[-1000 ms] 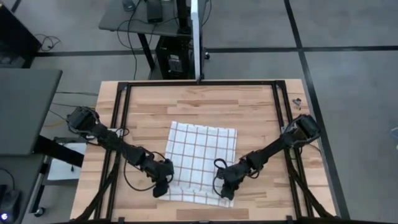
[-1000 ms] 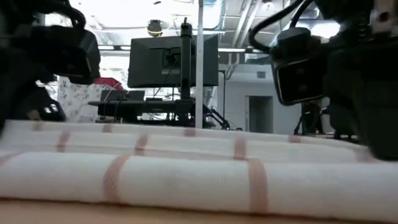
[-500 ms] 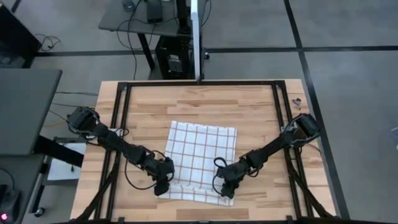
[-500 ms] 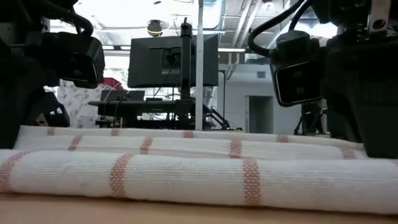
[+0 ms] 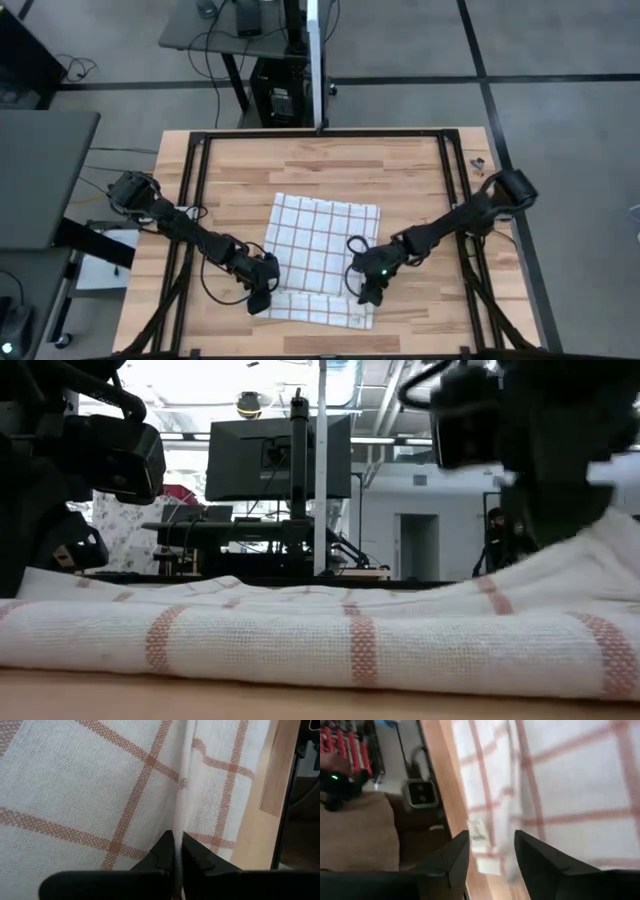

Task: Roll towel
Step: Roll the white towel

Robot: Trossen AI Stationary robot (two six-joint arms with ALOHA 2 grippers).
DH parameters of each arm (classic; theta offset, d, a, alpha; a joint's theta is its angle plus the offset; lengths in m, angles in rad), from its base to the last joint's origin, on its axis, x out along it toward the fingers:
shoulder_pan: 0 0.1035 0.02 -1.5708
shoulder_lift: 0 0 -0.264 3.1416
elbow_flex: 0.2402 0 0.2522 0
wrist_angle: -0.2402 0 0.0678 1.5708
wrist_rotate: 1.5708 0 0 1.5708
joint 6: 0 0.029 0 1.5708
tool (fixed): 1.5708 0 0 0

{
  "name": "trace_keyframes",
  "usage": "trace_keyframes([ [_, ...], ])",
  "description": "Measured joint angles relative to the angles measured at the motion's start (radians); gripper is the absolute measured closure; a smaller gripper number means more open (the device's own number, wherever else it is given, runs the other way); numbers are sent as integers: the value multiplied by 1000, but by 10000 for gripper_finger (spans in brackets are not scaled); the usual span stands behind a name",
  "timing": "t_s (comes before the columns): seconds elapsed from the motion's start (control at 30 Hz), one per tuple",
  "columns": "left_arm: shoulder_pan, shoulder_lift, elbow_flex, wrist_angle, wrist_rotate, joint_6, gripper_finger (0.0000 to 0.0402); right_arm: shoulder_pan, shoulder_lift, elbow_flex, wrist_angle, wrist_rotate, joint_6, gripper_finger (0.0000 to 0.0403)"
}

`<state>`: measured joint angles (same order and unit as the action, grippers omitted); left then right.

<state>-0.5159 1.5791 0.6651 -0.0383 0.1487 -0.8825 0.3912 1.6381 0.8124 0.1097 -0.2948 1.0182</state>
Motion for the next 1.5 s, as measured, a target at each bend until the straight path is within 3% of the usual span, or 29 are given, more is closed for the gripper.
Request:
trace_keyframes([
  [0.13, 0, 0, 0, 1, -3, 0, 401, 49, -27, 2, 40, 174, -35, 259],
  [0.5, 12, 0, 1, -3, -7, 23, 402, 173, 115, 4, 230, 366, 54, 276],
  [1.0, 34, -9, 40, -151, -23, 53, 401, 169, 317, 113, 269, 378, 55, 276],
  [1.5, 34, -9, 40, -155, -73, 11, 397, 174, 329, 117, 249, 383, 70, 276],
])
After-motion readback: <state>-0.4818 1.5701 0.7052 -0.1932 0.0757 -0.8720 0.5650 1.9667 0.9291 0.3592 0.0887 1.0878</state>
